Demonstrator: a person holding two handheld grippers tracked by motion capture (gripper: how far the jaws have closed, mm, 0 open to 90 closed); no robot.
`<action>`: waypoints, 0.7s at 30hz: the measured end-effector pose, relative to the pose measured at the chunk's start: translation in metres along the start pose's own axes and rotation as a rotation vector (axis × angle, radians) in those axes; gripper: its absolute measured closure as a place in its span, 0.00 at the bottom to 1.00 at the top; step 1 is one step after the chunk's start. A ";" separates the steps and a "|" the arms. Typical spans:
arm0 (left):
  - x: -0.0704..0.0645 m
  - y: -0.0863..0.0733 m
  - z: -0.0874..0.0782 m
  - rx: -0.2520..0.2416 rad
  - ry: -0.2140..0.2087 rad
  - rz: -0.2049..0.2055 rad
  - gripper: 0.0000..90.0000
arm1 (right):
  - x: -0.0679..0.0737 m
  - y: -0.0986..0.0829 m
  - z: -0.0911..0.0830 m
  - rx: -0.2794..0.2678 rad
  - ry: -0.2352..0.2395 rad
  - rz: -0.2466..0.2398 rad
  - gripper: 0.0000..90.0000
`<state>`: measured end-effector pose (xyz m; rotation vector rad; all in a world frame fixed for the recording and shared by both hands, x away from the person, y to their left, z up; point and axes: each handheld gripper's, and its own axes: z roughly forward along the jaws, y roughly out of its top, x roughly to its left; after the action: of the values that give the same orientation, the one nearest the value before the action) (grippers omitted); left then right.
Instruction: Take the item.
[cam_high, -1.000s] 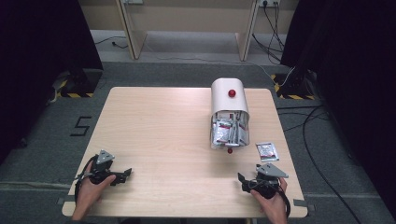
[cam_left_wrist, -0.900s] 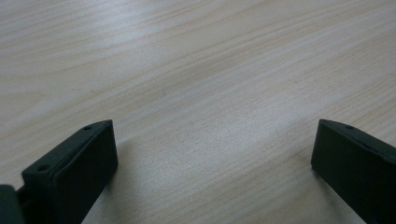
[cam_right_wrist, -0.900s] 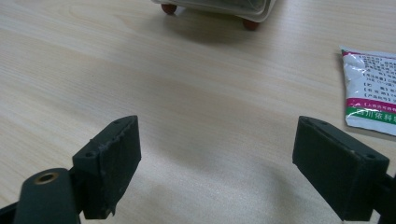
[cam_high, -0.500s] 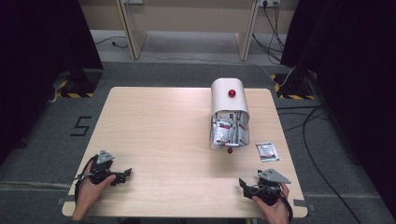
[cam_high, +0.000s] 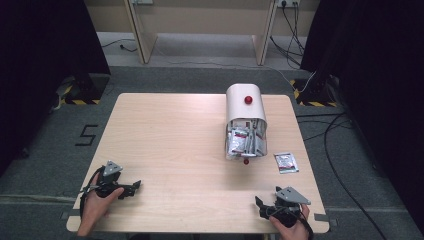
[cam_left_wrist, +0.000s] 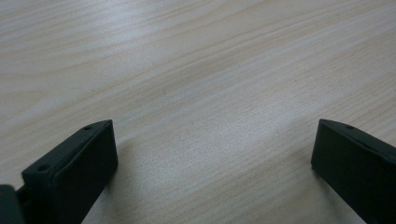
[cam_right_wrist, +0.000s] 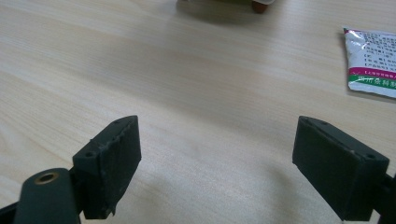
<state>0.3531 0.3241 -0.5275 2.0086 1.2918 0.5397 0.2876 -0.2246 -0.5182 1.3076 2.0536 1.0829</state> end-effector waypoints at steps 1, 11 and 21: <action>0.000 0.000 0.000 0.000 0.000 0.000 0.00 | 0.001 -0.001 -0.001 -0.002 0.005 0.002 0.18; 0.000 0.000 0.000 0.001 -0.001 0.002 0.00 | 0.004 -0.009 -0.002 0.017 0.049 -0.041 0.18; 0.000 0.000 0.000 0.001 -0.001 0.002 0.00 | 0.008 -0.016 -0.003 0.036 0.081 -0.100 0.17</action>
<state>0.3527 0.3242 -0.5275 2.0104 1.2900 0.5389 0.2738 -0.2222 -0.5295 1.1828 2.1826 1.0749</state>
